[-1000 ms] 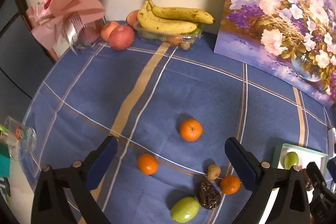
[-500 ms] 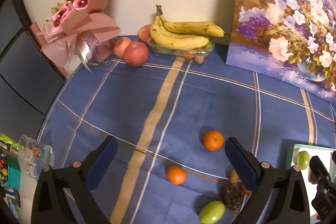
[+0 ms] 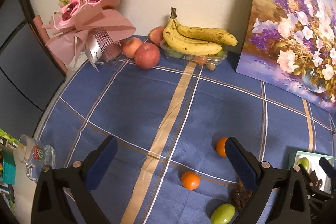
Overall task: Organize fruits
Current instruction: 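Move both open tools back to the remaining fruit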
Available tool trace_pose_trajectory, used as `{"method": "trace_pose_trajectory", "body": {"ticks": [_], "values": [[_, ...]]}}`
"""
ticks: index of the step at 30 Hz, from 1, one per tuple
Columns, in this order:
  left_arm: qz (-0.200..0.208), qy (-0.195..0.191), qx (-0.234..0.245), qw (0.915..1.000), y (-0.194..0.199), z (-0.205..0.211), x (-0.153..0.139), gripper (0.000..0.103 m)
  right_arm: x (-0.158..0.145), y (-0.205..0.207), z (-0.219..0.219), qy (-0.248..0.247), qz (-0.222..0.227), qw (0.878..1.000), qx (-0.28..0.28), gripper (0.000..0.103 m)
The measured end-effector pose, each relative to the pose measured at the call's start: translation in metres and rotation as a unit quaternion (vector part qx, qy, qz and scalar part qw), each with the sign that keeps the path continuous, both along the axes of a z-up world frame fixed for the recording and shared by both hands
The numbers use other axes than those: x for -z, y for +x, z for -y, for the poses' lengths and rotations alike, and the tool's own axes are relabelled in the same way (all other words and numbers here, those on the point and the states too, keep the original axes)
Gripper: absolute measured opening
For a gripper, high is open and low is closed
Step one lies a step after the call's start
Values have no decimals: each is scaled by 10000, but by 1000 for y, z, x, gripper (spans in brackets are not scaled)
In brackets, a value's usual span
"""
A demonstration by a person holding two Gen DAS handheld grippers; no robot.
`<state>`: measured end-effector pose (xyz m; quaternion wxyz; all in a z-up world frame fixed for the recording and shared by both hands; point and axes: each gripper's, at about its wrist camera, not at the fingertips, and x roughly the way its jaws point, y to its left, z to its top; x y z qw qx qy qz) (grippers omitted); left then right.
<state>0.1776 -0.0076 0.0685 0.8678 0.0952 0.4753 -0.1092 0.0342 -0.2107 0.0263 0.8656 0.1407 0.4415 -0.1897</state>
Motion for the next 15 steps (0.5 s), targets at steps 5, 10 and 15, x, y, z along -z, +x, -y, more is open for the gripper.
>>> {"method": "trace_pose_trajectory", "body": {"ticks": [5, 10, 15], "values": [[-249, -143, -9, 9996, 7, -3, 11, 103, 9, 9, -7, 106, -90, 9998, -114, 97], [-659, -1, 21, 9978, 9, 3, 40, 103, 23, 19, -12, 287, -272, 9991, -166, 97], [-1129, -23, 122, 9935, 6, 11, 73, 102, 43, 24, -21, 502, -573, 9967, -290, 97]]}}
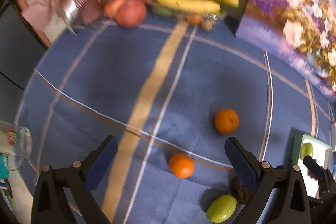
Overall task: Organize fruits
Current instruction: 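Move both open tools back to the remaining fruit, then grasp an orange with the right tool while the left tool grasps another orange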
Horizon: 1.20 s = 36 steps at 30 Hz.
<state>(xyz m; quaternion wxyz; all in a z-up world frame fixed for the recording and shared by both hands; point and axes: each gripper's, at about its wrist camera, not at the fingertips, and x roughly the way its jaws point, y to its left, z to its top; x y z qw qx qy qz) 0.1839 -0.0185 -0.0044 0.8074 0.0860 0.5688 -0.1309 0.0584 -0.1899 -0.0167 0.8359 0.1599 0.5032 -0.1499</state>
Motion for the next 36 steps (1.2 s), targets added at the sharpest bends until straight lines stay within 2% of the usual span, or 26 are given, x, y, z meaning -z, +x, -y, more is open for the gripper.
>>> {"method": "trace_pose_trajectory", "body": {"ticks": [2, 4, 6, 10, 12, 14, 16, 18, 22, 25, 31, 36], "values": [[-115, 46, 23, 9999, -2, 4, 11, 99, 7, 2, -3, 68, -105, 9999, -54, 96], [-271, 18, 29, 9996, -4, 7, 22, 88, 13, 4, -6, 144, -218, 9996, -81, 93], [-395, 0, 43, 9992, -6, 9, 29, 81, 17, 6, -8, 243, -289, 9992, -117, 76], [-634, -62, 14, 9980, -9, 10, 42, 63, 24, 9, -13, 389, -435, 9981, -181, 72], [-768, -116, -52, 9970, -10, 9, 48, 56, 27, 10, -15, 439, -480, 9977, -212, 65], [-860, -138, -74, 9962, -11, 10, 53, 54, 30, 9, -16, 485, -495, 9974, -216, 62], [-888, -123, -88, 9959, -12, 10, 56, 44, 32, 9, -17, 519, -522, 9970, -228, 60], [-916, -154, -105, 9956, -13, 11, 57, 39, 34, 8, -16, 593, -529, 9965, -243, 50], [-894, -240, -184, 9955, -12, 12, 56, 38, 35, 7, -18, 703, -493, 9959, -289, 44], [-871, -263, -190, 9957, -15, 14, 56, 37, 35, 7, -19, 802, -410, 9954, -324, 35], [-783, -490, -301, 9953, -18, 8, 46, 37, 31, 3, -16, 888, -315, 9951, -303, 34], [-485, -554, -229, 9970, -21, 5, 18, 37, 5, -7, -7, 778, 0, 9968, -207, 34]]}}
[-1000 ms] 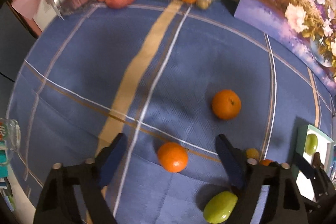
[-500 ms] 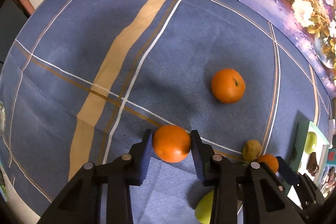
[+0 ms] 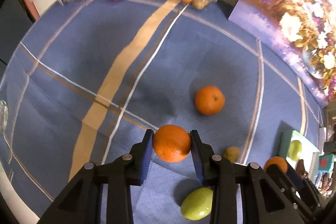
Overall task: Organize fruits
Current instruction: 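Grasp an orange with the right tool while the left tool grasps another orange, then carry both held oranges over the white tray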
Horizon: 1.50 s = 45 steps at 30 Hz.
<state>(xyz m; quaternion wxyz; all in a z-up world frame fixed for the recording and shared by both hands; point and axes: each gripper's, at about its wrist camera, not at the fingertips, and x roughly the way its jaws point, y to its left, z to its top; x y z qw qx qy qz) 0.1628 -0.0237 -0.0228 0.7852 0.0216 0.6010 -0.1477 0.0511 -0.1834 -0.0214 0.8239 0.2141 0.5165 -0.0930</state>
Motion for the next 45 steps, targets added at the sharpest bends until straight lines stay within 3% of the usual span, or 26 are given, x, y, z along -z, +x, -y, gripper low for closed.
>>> {"method": "trace_pose_trajectory", "body": {"ticks": [8, 14, 20, 32, 45], "values": [[490, -317, 134, 9982, -17, 7, -56, 37, -49, -25, 20, -286, 441, 9983, 256, 34], [780, -393, 305, 9957, -28, 19, -82, 37, -74, -42, 31, -555, 636, 9956, 400, 34], [865, -487, 550, 9935, -45, 39, -91, 37, -85, -63, 49, -749, 672, 9929, 637, 34], [784, -558, 1176, 9884, -79, 88, -92, 37, -78, -108, 105, -943, 399, 9860, 1315, 34], [848, -138, 2102, 9739, -132, 152, -78, 37, -62, -159, 163, -745, 202, 9757, 2048, 34]]}}
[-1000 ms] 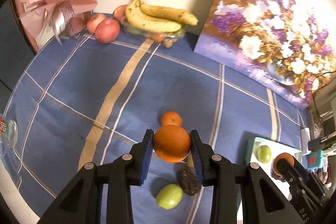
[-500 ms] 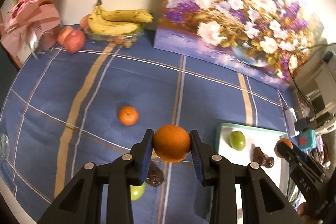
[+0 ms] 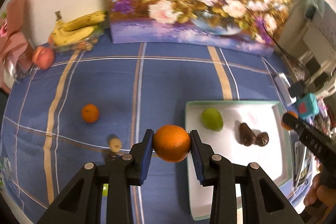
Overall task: Organize fruits
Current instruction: 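Carry both held oranges over the white tray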
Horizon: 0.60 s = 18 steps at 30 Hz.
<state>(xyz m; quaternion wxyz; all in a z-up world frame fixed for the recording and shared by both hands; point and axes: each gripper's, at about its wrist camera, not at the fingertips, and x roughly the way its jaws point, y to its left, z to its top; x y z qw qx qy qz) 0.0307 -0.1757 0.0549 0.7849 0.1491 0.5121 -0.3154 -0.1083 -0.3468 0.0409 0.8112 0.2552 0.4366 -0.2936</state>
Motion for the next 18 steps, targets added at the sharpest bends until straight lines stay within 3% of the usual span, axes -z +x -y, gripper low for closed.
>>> {"method": "trace_pose_trajectory", "body": {"ticks": [10, 18], "values": [[30, 322, 642, 9974, -36, 45, 20, 37, 8, -15, 26, 65, -43, 9998, 167, 34], [57, 623, 802, 9948, -46, 67, 42, 37, 15, -13, 39, 49, -59, 9999, 125, 34]]}}
